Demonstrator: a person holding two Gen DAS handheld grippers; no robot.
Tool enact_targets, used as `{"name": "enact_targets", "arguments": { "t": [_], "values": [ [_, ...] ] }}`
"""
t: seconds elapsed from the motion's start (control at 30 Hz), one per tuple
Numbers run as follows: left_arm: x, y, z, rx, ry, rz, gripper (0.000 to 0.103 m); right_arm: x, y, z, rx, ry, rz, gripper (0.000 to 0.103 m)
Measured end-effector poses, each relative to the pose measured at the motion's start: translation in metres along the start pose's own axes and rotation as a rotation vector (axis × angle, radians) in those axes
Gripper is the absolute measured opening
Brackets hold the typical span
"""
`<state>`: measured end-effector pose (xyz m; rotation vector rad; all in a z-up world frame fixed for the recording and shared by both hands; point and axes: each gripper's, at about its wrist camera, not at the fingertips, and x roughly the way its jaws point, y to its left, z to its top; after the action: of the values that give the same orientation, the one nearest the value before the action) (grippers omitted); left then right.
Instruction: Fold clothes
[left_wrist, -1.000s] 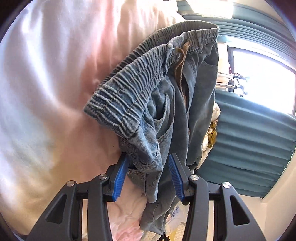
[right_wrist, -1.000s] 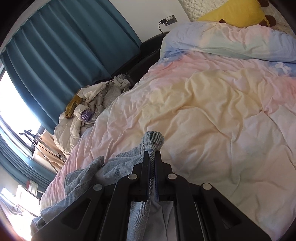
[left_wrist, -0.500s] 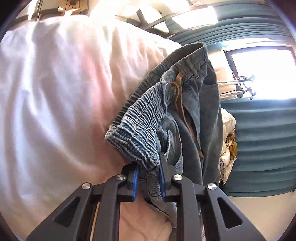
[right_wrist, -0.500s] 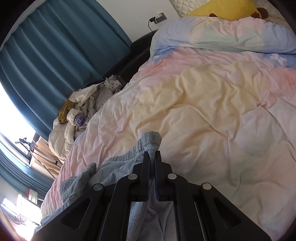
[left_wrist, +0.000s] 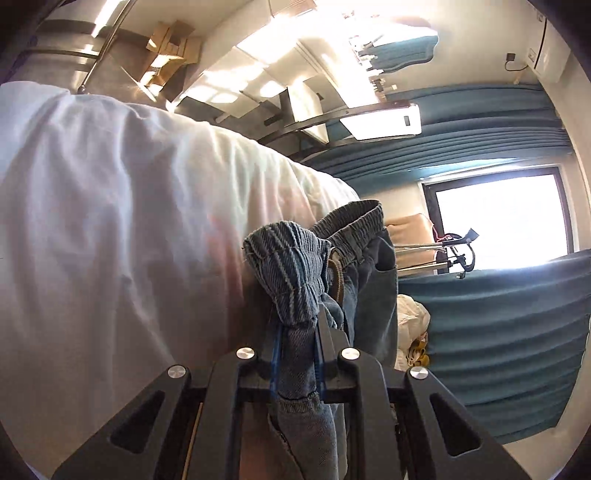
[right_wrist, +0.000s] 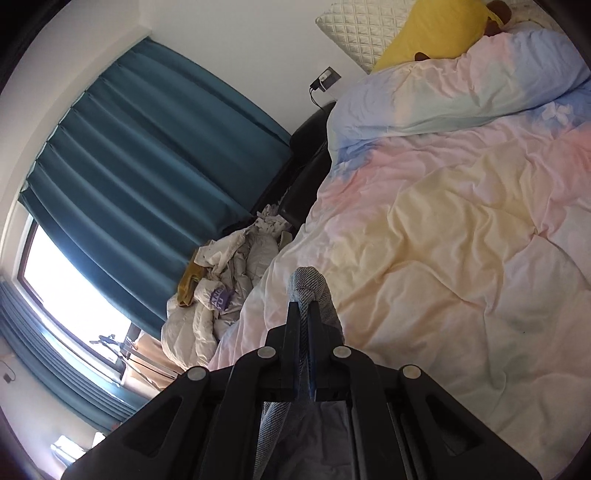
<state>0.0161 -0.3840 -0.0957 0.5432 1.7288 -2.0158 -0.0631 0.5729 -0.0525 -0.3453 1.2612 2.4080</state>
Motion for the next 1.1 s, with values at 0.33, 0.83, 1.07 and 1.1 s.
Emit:
{"name": "enact_targets", "arguments": {
  "t": [0.33, 0.83, 1.07, 1.1],
  "values": [
    [-0.002, -0.011, -0.013, 0.119, 0.023, 0.169, 0.014, -0.024, -0.032, -0.008, 0.068, 0.056, -0.179, 0.002],
    [-0.019, -0.035, -0.034, 0.329, 0.019, 0.343, 0.039, -0.001, -0.109, -0.041, 0.155, 0.318, -0.441, 0.038],
    [-0.054, -0.089, -0.081, 0.626, -0.109, 0.264, 0.047, -0.029, -0.054, -0.036, -0.065, 0.241, -0.383, 0.050],
    [-0.054, -0.096, -0.091, 0.670, -0.099, 0.248, 0.047, -0.032, -0.043, -0.038, -0.111, 0.235, -0.366, 0.050]
  ]
}}
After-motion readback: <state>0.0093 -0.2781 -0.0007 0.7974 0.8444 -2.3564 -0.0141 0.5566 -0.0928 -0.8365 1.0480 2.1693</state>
